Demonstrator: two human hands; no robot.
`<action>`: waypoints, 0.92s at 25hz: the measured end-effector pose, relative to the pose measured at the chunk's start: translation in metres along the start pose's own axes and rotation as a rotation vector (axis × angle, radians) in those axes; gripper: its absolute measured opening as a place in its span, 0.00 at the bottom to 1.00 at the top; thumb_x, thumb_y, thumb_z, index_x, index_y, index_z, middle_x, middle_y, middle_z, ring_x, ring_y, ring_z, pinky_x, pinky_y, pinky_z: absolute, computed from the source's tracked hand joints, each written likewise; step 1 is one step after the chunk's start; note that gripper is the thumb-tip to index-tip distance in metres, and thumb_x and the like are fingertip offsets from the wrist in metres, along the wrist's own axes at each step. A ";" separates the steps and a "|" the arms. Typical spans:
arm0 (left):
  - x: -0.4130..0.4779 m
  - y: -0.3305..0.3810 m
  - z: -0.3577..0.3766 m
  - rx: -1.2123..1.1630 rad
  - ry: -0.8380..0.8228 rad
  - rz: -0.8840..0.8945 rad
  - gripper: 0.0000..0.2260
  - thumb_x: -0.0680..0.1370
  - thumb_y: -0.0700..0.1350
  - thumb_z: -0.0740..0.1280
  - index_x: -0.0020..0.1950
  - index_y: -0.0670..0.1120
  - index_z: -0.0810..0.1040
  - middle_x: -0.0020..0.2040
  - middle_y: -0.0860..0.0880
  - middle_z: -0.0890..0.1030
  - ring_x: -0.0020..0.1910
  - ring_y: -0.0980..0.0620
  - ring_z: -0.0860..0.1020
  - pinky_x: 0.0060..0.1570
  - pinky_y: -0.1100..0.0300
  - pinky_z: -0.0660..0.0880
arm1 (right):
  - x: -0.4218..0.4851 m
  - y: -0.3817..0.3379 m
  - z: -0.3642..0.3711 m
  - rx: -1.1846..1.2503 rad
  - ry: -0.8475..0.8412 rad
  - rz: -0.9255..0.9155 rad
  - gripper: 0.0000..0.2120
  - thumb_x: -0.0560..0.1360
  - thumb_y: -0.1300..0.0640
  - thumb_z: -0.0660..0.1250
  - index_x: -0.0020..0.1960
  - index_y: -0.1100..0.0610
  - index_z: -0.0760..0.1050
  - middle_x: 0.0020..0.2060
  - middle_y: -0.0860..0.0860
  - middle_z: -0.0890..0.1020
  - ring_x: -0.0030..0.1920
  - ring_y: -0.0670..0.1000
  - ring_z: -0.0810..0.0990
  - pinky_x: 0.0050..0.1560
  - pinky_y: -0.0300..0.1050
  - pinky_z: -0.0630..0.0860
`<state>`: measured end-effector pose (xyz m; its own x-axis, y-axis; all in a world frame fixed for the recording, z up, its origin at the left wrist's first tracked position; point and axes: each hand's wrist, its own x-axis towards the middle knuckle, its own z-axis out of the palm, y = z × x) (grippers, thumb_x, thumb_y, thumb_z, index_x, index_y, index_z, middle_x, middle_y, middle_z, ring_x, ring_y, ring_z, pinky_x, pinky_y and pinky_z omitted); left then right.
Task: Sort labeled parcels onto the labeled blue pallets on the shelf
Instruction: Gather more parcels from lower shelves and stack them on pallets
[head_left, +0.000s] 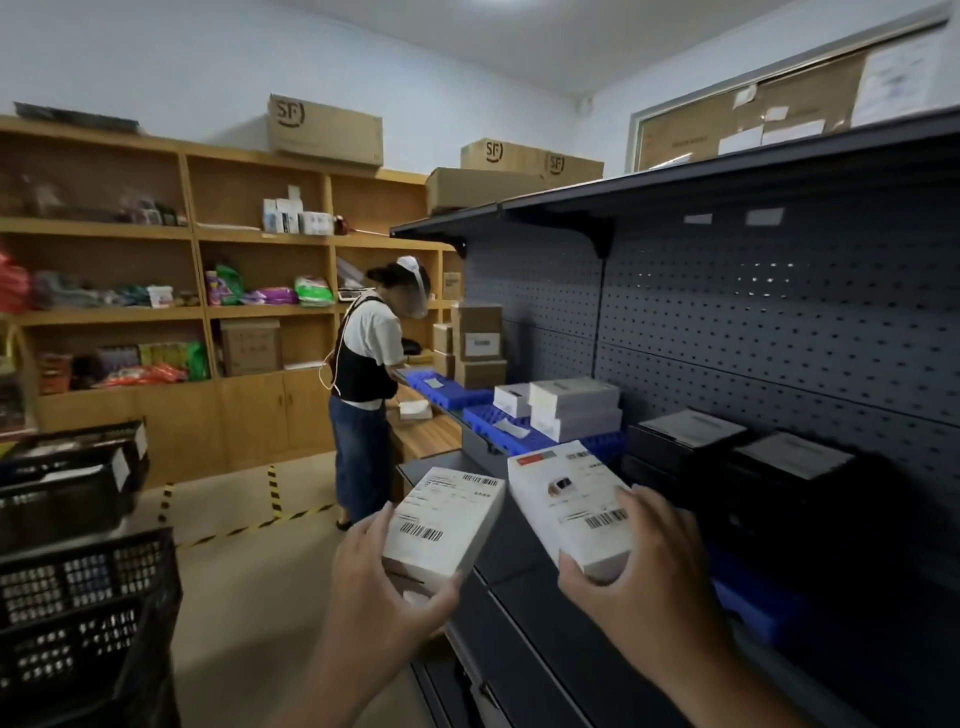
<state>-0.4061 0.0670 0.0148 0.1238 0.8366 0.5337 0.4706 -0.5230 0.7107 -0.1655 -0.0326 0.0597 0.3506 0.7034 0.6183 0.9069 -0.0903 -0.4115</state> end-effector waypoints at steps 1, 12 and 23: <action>0.022 -0.005 0.001 -0.007 0.009 0.002 0.50 0.64 0.67 0.75 0.80 0.49 0.62 0.71 0.54 0.69 0.68 0.55 0.67 0.69 0.54 0.69 | 0.022 0.001 0.011 0.008 0.021 0.005 0.48 0.61 0.29 0.61 0.73 0.55 0.68 0.69 0.49 0.71 0.65 0.52 0.66 0.63 0.55 0.73; 0.291 -0.091 0.046 -0.117 0.002 0.119 0.49 0.63 0.70 0.74 0.78 0.47 0.66 0.68 0.51 0.72 0.68 0.51 0.71 0.65 0.49 0.75 | 0.225 -0.008 0.130 -0.186 0.188 0.209 0.44 0.64 0.34 0.73 0.72 0.58 0.69 0.65 0.55 0.75 0.64 0.58 0.70 0.60 0.55 0.73; 0.515 -0.135 0.191 -0.369 -0.315 0.307 0.44 0.64 0.72 0.74 0.74 0.51 0.69 0.64 0.54 0.72 0.63 0.53 0.74 0.58 0.57 0.79 | 0.353 -0.014 0.208 -0.383 0.432 0.577 0.40 0.62 0.34 0.72 0.65 0.60 0.75 0.57 0.59 0.79 0.59 0.62 0.72 0.56 0.58 0.75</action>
<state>-0.2394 0.5997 0.1062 0.4877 0.6161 0.6185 0.0432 -0.7247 0.6877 -0.1033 0.3641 0.1448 0.7750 0.1460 0.6148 0.5457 -0.6453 -0.5346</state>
